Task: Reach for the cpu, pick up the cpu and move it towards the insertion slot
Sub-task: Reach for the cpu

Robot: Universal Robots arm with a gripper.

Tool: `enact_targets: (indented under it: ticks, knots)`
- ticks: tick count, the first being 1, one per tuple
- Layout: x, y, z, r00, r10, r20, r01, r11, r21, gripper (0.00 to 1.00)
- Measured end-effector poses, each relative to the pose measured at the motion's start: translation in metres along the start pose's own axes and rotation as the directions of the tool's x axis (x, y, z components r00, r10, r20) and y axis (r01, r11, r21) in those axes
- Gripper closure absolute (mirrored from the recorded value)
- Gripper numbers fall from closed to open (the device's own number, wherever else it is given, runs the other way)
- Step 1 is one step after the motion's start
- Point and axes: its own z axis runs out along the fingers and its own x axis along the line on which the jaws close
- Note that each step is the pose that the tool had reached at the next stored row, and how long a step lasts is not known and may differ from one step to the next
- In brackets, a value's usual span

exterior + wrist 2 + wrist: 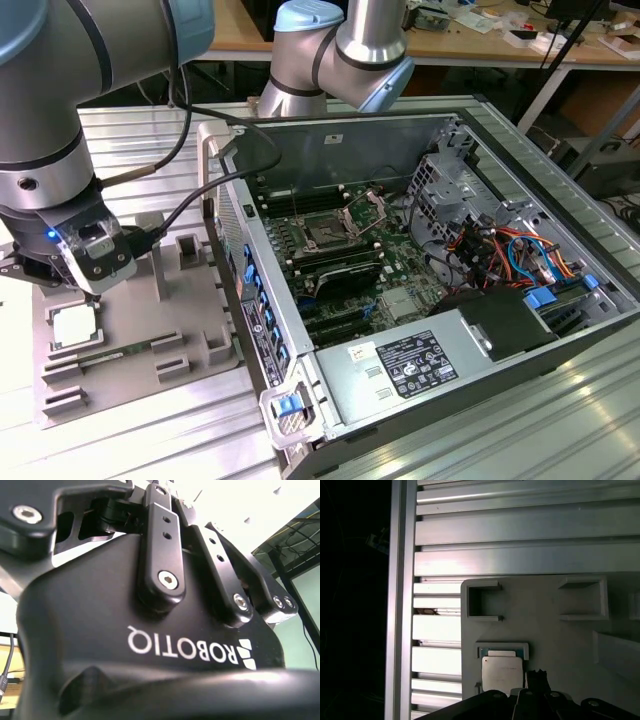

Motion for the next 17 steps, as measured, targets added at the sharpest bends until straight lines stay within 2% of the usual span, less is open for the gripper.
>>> enact_targets:
  ticks: [17]
  knots:
    - [0.0004, -0.0038, 0.0024, 1.0000, 0.000, 0.0000, 0.000, 1.0000, 0.0001, 0.89]
